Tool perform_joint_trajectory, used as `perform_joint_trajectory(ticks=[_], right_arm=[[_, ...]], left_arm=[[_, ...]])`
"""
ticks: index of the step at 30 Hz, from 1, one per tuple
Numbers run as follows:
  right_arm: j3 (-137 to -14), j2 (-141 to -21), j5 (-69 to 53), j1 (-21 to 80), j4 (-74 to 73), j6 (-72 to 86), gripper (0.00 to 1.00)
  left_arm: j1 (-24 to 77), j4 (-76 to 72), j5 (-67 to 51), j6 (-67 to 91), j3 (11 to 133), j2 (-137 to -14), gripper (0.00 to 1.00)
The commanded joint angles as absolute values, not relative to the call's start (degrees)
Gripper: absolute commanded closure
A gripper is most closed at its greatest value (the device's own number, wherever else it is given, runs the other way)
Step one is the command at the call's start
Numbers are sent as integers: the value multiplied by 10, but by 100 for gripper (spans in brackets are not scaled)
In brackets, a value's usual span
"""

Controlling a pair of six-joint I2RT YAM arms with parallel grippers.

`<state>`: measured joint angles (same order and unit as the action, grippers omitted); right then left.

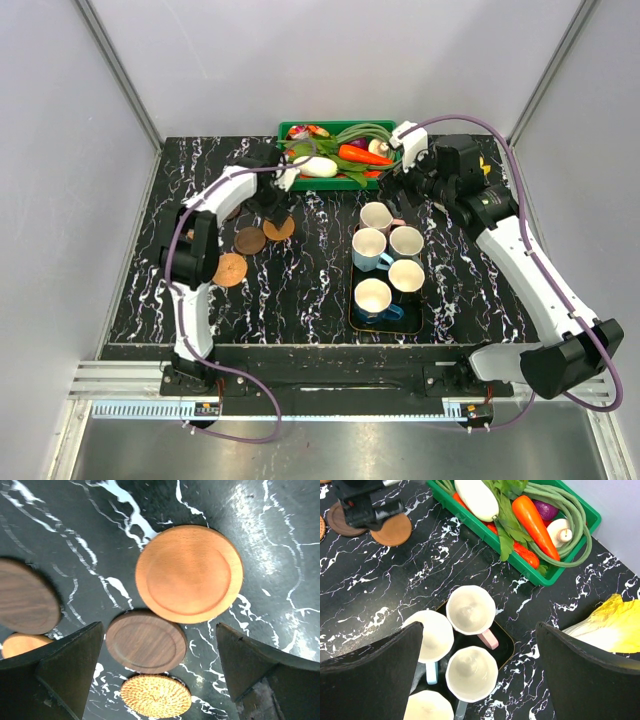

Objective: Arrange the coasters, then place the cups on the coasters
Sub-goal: Move the coaster to the center of the board.

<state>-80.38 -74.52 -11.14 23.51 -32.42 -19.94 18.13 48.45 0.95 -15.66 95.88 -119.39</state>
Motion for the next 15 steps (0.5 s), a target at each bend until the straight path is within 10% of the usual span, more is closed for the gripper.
perform_joint_trajectory(ticks=[1, 15], right_arm=[[-800, -731, -106, 234, -302, -207, 0], [-788, -734, -108, 234, -296, -214, 0]], left_arm=[[156, 447, -30, -165, 968, -1105, 1], [131, 434, 104, -216, 916, -1121, 1]])
